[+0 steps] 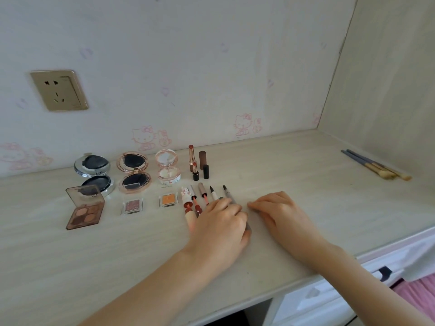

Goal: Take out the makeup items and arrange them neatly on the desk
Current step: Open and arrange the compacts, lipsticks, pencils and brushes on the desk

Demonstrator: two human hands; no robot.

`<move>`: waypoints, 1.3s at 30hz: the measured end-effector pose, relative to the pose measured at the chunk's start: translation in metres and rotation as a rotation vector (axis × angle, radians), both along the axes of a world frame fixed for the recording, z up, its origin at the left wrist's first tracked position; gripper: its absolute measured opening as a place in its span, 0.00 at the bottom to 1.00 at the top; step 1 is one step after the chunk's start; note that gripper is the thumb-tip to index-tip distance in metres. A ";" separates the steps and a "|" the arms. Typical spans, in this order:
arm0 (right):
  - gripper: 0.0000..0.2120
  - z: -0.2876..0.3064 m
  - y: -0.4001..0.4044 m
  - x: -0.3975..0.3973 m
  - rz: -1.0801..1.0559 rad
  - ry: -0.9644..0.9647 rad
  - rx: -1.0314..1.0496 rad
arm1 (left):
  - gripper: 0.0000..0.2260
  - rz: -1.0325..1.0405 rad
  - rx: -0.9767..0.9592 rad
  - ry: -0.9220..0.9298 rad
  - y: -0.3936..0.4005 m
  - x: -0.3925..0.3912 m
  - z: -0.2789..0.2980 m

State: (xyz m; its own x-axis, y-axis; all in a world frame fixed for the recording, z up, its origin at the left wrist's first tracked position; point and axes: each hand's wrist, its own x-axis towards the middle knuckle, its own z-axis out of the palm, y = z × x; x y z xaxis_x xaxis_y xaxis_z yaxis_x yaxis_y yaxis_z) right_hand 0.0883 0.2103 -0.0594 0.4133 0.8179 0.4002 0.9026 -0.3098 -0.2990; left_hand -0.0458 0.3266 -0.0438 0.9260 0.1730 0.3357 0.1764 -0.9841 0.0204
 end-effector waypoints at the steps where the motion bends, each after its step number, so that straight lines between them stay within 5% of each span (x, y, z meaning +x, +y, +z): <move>1: 0.13 0.000 0.005 0.000 0.006 0.005 -0.002 | 0.12 0.009 0.009 0.009 0.001 -0.001 0.001; 39: 0.17 0.008 0.005 0.024 0.002 0.060 -0.044 | 0.13 0.001 -0.128 -0.052 0.017 0.012 0.012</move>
State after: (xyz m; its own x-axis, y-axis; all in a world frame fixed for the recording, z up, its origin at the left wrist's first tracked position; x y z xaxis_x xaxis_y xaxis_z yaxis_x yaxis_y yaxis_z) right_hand 0.1125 0.2149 -0.0514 0.4335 0.8353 0.3381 0.8842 -0.3219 -0.3385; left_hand -0.0341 0.3439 -0.0314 0.9077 0.2189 0.3581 0.1733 -0.9726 0.1551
